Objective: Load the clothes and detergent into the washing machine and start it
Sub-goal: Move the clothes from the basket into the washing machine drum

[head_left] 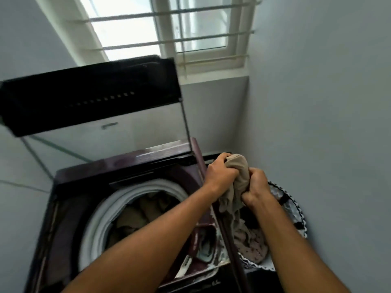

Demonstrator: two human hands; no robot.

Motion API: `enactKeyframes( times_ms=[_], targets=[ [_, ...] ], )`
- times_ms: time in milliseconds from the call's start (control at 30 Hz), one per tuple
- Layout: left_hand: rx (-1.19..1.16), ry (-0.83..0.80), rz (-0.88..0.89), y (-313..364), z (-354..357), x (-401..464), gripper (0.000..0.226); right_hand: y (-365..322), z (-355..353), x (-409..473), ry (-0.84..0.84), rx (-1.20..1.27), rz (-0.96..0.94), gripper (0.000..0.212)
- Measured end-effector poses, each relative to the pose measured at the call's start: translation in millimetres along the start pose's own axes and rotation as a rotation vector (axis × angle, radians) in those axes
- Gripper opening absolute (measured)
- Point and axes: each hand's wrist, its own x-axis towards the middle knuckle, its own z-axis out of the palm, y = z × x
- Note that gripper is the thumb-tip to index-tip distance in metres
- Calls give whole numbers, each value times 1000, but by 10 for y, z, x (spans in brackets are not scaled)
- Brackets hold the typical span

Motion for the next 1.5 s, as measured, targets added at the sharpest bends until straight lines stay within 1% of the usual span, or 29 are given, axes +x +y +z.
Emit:
enactKeyframes(
  times_ms=[133,300,333,400,533,567,600,667,833,900,967,1067,1133,1200,1233,1300,1367,1433,1500],
  targets=[
    [-15,77,27,-6,-637,-237,32,243,554,-309,-161,53,10,40],
    [-31,220,52,-195,-1393,-536,44,619,1166,-589,-286,-31,49,38],
    [-25,242,44,-259,-1523,-600,43,711,1266,-616,-299,-60,64,38],
    [-25,277,20,-425,-1772,-724,31,933,1464,-665,-327,-111,110,37],
    [-30,344,-51,-709,-2075,-907,19,1312,1702,-668,-348,-182,158,34],
    [-25,366,-64,-776,-2138,-950,13,1404,1747,-665,-355,-193,176,34],
    [-17,385,-69,-827,-2187,-992,13,1476,1781,-661,-359,-206,188,34],
    [-9,418,-81,-957,-2292,-1061,22,1632,1867,-670,-364,-231,218,34],
    [-1,478,-90,-1178,-2504,-1183,14,1977,2076,-700,-359,-238,303,30],
    [21,503,-91,-1272,-2574,-1203,11,2088,2134,-707,-359,-231,346,33],
    [39,501,-110,-1376,-2620,-1210,13,2188,2156,-693,-354,-243,366,35],
    [85,458,-124,-1516,-2638,-1167,17,2285,2117,-632,-295,-310,381,27],
    [96,393,-160,-1596,-2582,-1097,20,2325,2051,-504,-207,-361,332,26],
    [113,291,-212,-1711,-2467,-1003,31,2340,1931,-329,-92,-452,249,26],
    [126,235,-224,-1775,-2396,-958,39,2338,1870,-245,-34,-496,203,27],
    [180,131,-202,-1929,-2236,-881,60,2287,1701,-112,135,-628,96,37],
    [289,39,-171,-2065,-2104,-854,74,2217,1532,-86,281,-858,-16,38],
    [312,-8,-149,-2205,-2011,-839,74,2158,1374,-60,313,-1145,-192,35],
    [288,-39,-174,-2338,-1948,-826,68,2174,1254,-41,217,-1337,-440,36]
  ],
)
